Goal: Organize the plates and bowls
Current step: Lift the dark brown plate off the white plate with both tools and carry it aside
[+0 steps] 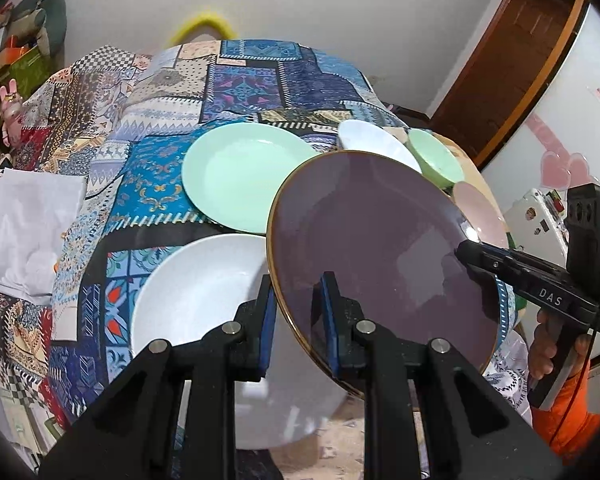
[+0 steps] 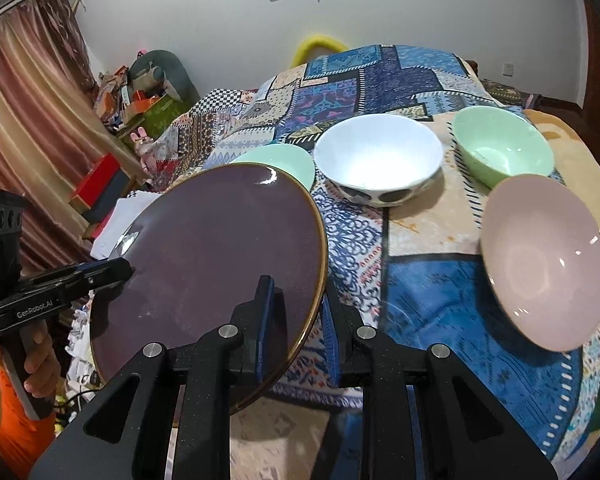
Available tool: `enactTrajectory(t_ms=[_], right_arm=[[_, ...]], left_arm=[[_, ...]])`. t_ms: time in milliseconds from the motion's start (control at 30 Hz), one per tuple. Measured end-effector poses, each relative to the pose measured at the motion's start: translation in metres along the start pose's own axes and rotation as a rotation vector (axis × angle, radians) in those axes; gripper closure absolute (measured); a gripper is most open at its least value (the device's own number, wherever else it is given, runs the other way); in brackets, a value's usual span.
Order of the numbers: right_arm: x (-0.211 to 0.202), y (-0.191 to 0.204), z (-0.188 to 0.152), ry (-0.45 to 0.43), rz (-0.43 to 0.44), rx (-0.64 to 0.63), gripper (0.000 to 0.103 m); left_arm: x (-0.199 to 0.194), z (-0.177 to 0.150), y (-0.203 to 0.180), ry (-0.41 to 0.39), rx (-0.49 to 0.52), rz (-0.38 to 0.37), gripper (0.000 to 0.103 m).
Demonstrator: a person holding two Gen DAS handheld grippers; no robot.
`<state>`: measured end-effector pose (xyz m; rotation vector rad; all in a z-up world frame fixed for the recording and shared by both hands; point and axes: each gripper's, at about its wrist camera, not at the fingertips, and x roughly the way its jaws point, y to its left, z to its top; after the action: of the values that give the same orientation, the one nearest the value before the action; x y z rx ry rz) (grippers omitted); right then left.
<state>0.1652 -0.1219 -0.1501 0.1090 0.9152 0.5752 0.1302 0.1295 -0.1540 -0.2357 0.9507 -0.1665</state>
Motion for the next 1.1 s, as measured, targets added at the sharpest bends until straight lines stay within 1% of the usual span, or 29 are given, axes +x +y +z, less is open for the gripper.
enactTrajectory(t_ms=[300,533,800,1100], right_arm=[[-0.021,-0.018,-0.014,-0.013,-0.006,0.004,0.083],[-0.031,-0.035,-0.024,-0.012,-0.013,0.022,0.083],[-0.035,-0.058,-0.036,0.004,-0.018,0.048,0.083],[-0.024,-0.081,-0.047,0.034,-0.01,0.088,0.083]], left_arm=[[-0.001,-0.011,-0.032,0.016,0.014,-0.001,0.082],[0.008,-0.017,-0.055,0.036,0.026,0.0,0.082],[0.03,-0.022,-0.076,0.083,0.034,-0.005,0.082],[0.06,-0.024,-0.085,0.13,0.033,0.001,0.082]])
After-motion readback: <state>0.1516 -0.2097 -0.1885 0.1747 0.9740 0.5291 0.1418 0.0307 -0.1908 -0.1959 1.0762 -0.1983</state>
